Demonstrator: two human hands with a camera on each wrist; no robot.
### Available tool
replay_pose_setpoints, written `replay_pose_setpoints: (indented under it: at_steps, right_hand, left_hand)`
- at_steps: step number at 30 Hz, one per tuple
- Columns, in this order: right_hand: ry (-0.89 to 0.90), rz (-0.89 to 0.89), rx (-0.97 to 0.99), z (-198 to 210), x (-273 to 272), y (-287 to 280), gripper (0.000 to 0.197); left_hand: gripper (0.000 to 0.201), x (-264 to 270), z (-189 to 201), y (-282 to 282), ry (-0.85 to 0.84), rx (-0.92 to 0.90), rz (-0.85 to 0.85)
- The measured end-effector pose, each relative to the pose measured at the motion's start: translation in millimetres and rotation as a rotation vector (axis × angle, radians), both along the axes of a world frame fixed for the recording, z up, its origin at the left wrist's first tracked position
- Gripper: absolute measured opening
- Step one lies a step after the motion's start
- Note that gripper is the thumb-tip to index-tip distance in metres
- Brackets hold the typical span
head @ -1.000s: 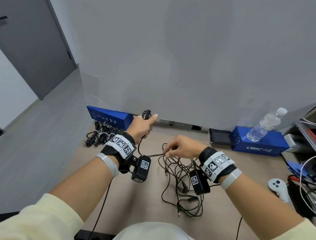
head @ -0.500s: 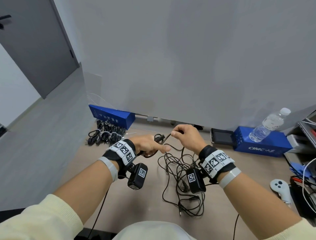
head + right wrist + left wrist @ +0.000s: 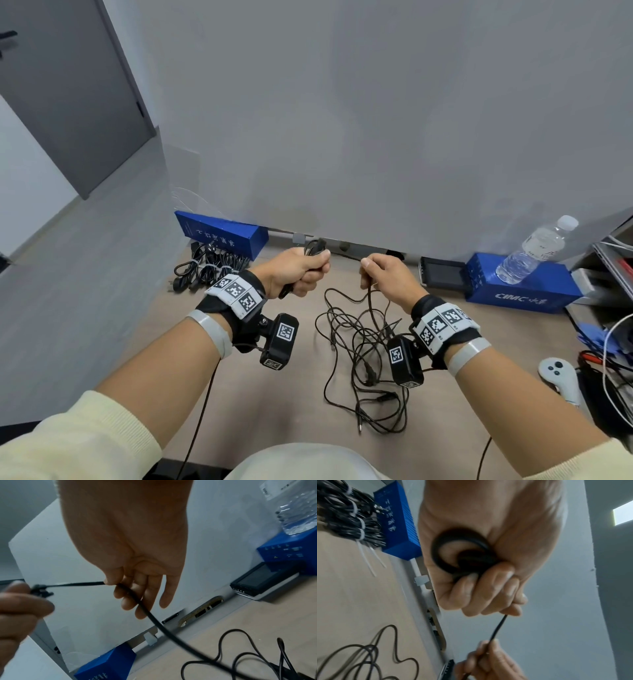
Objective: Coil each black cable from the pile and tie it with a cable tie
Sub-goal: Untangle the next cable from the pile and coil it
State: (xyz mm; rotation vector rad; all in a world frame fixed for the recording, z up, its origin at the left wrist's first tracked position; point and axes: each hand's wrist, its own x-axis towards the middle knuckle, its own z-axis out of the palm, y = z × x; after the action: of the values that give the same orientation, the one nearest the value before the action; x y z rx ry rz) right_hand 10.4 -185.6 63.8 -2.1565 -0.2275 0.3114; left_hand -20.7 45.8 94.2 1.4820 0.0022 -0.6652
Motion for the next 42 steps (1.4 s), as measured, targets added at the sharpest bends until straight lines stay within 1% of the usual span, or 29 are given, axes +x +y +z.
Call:
replay_pose_setpoints:
  at_steps: [2, 4, 7, 9, 11, 14, 18, 20, 22, 23, 25, 27, 29, 30, 31, 33, 36, 37, 39, 42]
  right_hand:
    - [0.046, 0.005, -0.002, -2.6, -1.7, 0.1, 0.031]
    - [0.049, -0.014, 0.048, 1.0, -4.0, 2.5, 0.031]
    - [-0.001, -0.047, 0.135, 16.0, -8.3, 9.2, 0.023]
    - [-0.047, -0.024, 0.156, 25.3, -10.8, 15.9, 0.024]
    - [-0.086, 0.016, 0.088, 29.0, -12.7, 23.0, 0.027]
    - [-0.042, 0.083, -0.03, 30.2, -16.1, 31.4, 0.035]
    - [0.036, 0.215, -0.041, 35.1, -21.7, 40.5, 0.042]
    - [0.011, 0.258, -0.079, 37.3, -24.0, 44.9, 0.048]
    - [0.007, 0.265, -0.091, 35.1, -25.1, 47.7, 0.052]
    - [0.016, 0.267, -0.094, 33.3, -25.9, 47.3, 0.05]
    - [0.042, 0.288, -0.112, 26.5, -27.3, 43.0, 0.042]
    - [0.096, 0.318, -0.171, 16.7, -28.8, 34.6, 0.033]
    - [0.185, 0.323, -0.222, 1.6, -27.9, 22.2, 0.028]
    - [0.215, 0.328, -0.254, -4.3, -28.5, 17.2, 0.028]
    - [0.224, 0.341, -0.29, -8.5, -29.6, 13.8, 0.028]
    - [0.215, 0.372, -0.277, -9.9, -32.8, 12.7, 0.024]
    - [0.136, 0.363, -0.132, -1.6, -34.9, 21.4, 0.011]
    - [0.09, 0.356, -0.094, 3.7, -34.8, 25.1, 0.008]
    - [0.01, 0.351, -0.053, 12.6, -33.1, 31.3, 0.01]
    - [-0.007, 0.37, -0.061, 20.6, -31.9, 39.2, 0.016]
  left_hand:
    - [0.034, 0.8, 7.7, -4.3, -0.036, -0.057, 0.039]
    - [0.035, 3.2, 14.9, -8.5, -0.061, -0.07, 0.11]
    - [0.038, 6.3, 19.2, -12.2, -0.093, -0.01, 0.212]
    - [0.044, 7.9, 17.9, -14.6, -0.079, -0.005, 0.242]
    - [0.047, 9.0, 16.1, -18.1, -0.044, -0.024, 0.264]
    - [0.049, 8.0, 14.1, -22.3, -0.033, -0.008, 0.266]
    - [0.039, 2.1, 11.5, -28.8, -0.098, 0.075, 0.257]
    - [0.037, 2.2, 11.2, -31.7, -0.13, 0.118, 0.316]
    - [0.036, 3.8, 10.5, -32.3, -0.132, 0.129, 0.4]
    - [0.035, 4.8, 11.0, -31.8, -0.125, 0.11, 0.443]
    - [0.034, 6.7, 14.1, -29.1, -0.091, 0.017, 0.54]
    - [0.034, 11.2, 18.0, -22.1, -0.001, -0.167, 0.653]
    - [0.032, 16.7, 23.0, -12.7, 0.109, -0.416, 0.792]
    - [0.032, 19.9, 24.0, -7.5, 0.133, -0.496, 0.863]
    - [0.031, 23.7, 23.5, -2.5, 0.126, -0.52, 0.925]
    - [0.032, 29.2, 19.6, 5.4, 0.067, -0.469, 1.03]
    - [0.033, 29.8, 9.6, 7.0, -0.007, -0.287, 1.121]
    - [0.034, 28.6, 6.0, 5.3, -0.018, -0.209, 1.124]
    - [0.038, 26.7, -1.3, 1.2, -0.029, -0.078, 1.108]
    - [0.042, 22.2, -2.4, -2.7, -0.01, -0.002, 1.061]
